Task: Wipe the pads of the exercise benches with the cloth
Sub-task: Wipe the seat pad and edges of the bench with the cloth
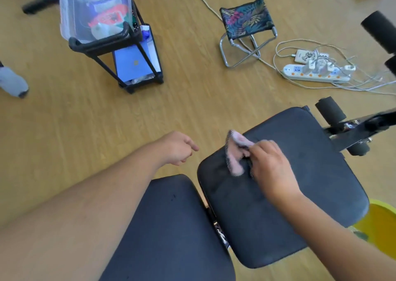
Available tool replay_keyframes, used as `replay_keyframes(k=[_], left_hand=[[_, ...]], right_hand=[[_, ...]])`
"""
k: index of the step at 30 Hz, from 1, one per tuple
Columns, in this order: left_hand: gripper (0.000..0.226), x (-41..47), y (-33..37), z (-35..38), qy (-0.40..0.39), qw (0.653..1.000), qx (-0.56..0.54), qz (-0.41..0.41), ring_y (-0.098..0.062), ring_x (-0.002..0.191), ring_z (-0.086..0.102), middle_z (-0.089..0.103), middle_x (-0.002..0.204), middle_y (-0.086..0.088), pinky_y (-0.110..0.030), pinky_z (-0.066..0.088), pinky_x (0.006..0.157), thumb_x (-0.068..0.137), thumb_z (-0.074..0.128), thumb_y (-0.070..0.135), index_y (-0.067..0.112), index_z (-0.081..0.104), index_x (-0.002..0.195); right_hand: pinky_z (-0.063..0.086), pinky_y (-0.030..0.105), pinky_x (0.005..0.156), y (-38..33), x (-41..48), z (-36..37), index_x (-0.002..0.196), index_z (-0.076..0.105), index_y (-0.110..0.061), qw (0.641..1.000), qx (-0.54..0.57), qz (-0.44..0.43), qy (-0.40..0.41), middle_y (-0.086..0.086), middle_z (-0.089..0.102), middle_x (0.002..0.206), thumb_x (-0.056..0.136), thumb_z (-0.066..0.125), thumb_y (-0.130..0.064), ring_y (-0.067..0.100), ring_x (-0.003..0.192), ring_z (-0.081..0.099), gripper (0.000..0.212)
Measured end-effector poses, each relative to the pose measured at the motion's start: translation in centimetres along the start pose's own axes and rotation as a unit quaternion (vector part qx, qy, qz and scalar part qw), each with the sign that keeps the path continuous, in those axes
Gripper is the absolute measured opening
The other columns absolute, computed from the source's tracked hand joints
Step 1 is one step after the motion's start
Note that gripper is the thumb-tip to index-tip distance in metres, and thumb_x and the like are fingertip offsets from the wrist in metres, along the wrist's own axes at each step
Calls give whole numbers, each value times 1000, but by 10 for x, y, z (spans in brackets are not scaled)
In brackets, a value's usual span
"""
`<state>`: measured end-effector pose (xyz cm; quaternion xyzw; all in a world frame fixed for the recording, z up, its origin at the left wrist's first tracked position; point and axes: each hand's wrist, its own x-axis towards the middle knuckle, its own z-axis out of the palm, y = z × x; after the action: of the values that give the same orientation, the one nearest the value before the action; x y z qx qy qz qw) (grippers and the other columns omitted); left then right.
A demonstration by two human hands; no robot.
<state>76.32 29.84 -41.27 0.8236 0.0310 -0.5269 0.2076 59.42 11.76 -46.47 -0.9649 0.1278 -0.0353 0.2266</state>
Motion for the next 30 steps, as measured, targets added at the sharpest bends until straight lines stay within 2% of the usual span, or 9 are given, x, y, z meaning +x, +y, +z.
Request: replay_keyframes(k=[2, 3, 7, 12, 14, 18, 22, 27, 30], left_hand=[[47, -1, 1, 0, -1, 1000, -12, 2, -24, 113, 69, 67, 125, -7, -35, 59, 96, 95, 39, -4, 20, 72, 119], [48, -2, 1, 2, -4, 1000, -24, 4, -23, 110, 70, 68, 125, -8, -36, 60, 96, 95, 39, -5, 18, 72, 121], [53, -3, 0, 13, -50, 998, -27, 15, -29, 110, 73, 70, 127, -11, -37, 62, 92, 92, 37, -10, 14, 71, 125], [49, -1, 3, 20, -49, 998, -2, 29, -30, 103, 74, 72, 123, -12, -33, 63, 83, 91, 35, -7, 25, 71, 102], [50, 1, 3, 18, -36, 999, -8, 31, -30, 107, 73, 72, 120, -10, -34, 62, 89, 93, 36, -5, 27, 72, 104], [47, 10, -3, 8, 33, 998, 8, 53, -28, 84, 74, 75, 112, -12, -34, 63, 81, 91, 44, -2, 34, 75, 90], [54, 14, -8, 2, 43, 998, 36, 39, -31, 92, 78, 75, 109, -11, -42, 65, 84, 89, 38, -6, 34, 74, 88], [46, 5, -6, 8, 2, 997, 67, 36, -26, 97, 75, 71, 117, -7, -35, 64, 82, 93, 39, -1, 26, 75, 102], [45, 7, -7, 14, 30, 989, 138, 32, -27, 97, 69, 69, 126, -7, -35, 60, 84, 91, 42, 1, 23, 80, 105]], right_hand=[[31, 23, 61, -21, -9, 8, 74, 58, -5, 990, 31, 130, 40, 4, 50, 74, 72, 61, 19, 21, 69, 42, 24], [31, 22, 62, -42, -22, 17, 77, 59, -6, 994, 43, 104, 19, 3, 51, 75, 72, 60, 18, 21, 69, 43, 24], [48, 31, 63, -58, -40, 25, 83, 63, -14, 967, 11, -217, -129, 1, 57, 83, 81, 50, 4, 22, 73, 51, 23], [30, 26, 57, -20, 21, 12, 72, 61, -7, 993, -18, 119, 10, 2, 49, 72, 78, 66, 10, 21, 67, 42, 19], [29, 26, 58, -45, 13, 20, 71, 60, -6, 989, 11, 137, 54, 5, 50, 71, 74, 65, 15, 18, 67, 38, 22], [49, 31, 70, -92, -32, 44, 88, 68, -11, 993, 48, -56, -92, 3, 60, 88, 83, 52, 6, 19, 80, 48, 23], [48, 31, 63, -64, -42, 25, 82, 68, -11, 956, -18, -260, -136, 4, 62, 83, 84, 42, 5, 22, 70, 49, 30], [52, 39, 69, -11, 0, 0, 95, 67, -8, 998, -24, 58, 1, 8, 56, 102, 86, 56, 4, 25, 87, 50, 18], [49, 39, 80, -31, -1, 14, 101, 71, -2, 990, 4, 93, 102, 13, 58, 114, 86, 61, 8, 28, 94, 48, 20]])
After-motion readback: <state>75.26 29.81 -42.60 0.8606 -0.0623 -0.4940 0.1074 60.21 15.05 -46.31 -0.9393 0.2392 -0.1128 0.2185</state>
